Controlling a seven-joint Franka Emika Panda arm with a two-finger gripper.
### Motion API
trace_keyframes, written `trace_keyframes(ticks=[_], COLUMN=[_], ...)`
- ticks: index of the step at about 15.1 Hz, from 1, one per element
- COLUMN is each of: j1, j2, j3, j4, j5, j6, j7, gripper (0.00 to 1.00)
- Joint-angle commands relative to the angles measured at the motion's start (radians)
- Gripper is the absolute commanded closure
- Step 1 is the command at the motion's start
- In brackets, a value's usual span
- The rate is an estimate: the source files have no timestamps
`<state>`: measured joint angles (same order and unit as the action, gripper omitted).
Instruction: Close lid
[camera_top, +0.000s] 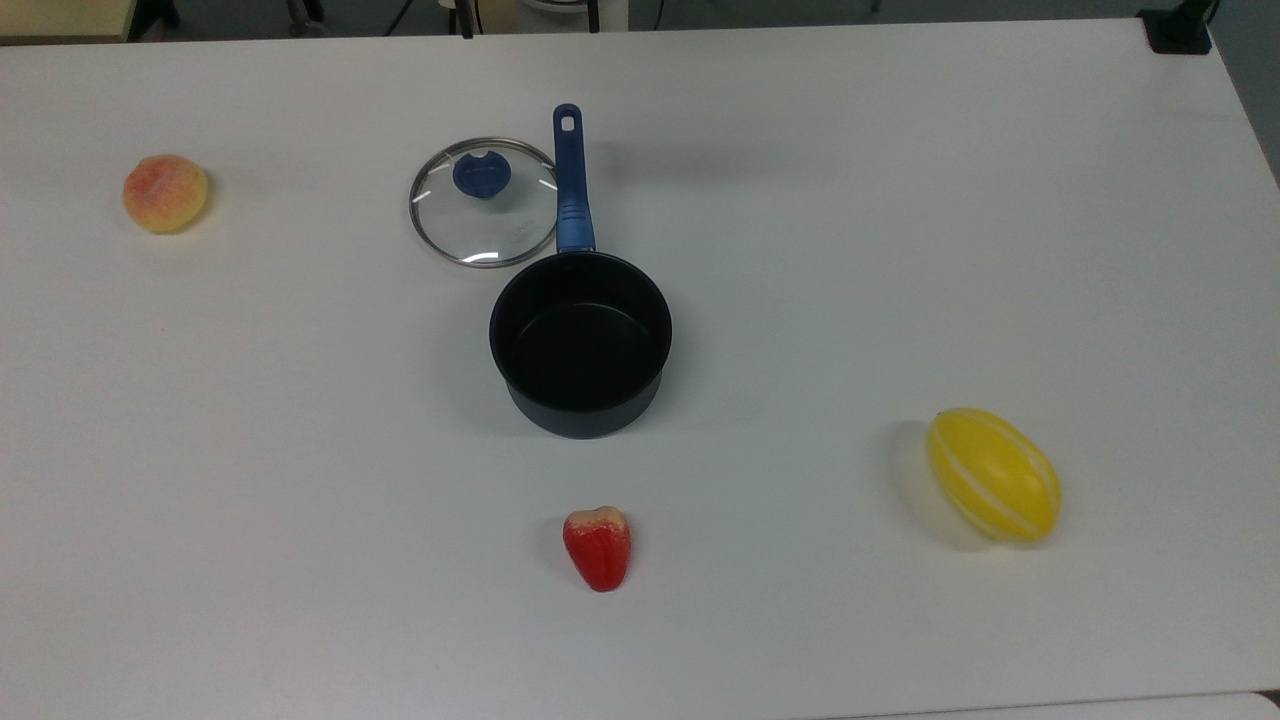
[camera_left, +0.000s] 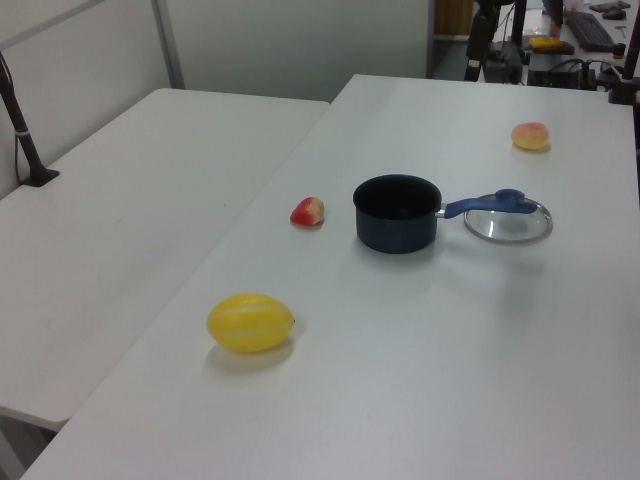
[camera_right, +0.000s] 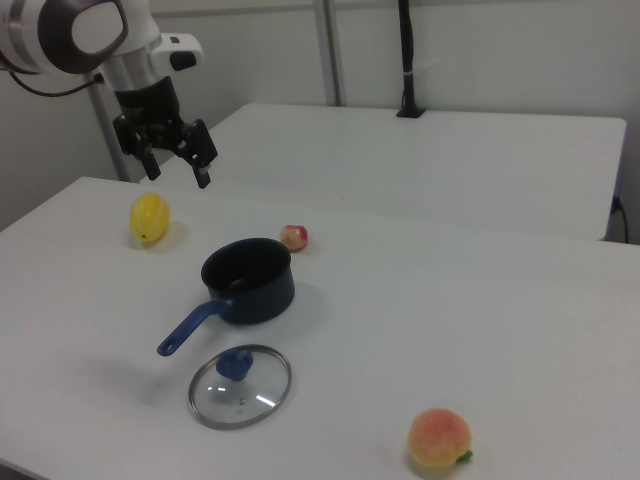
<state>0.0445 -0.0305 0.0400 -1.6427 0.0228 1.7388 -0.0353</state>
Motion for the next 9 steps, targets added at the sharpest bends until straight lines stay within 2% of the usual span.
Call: trace_keyframes(ticks=[1, 9], j1=[0.008, 0.0], j2=[-0.029, -0.032], j3=[-0.011, -0.017], j4=[-0.029, -0.028], j5=[-0.009, -0.009], j6=[-0.016, -0.025], j7=[-0.009, -0.02], gripper=[0.0, 0.0])
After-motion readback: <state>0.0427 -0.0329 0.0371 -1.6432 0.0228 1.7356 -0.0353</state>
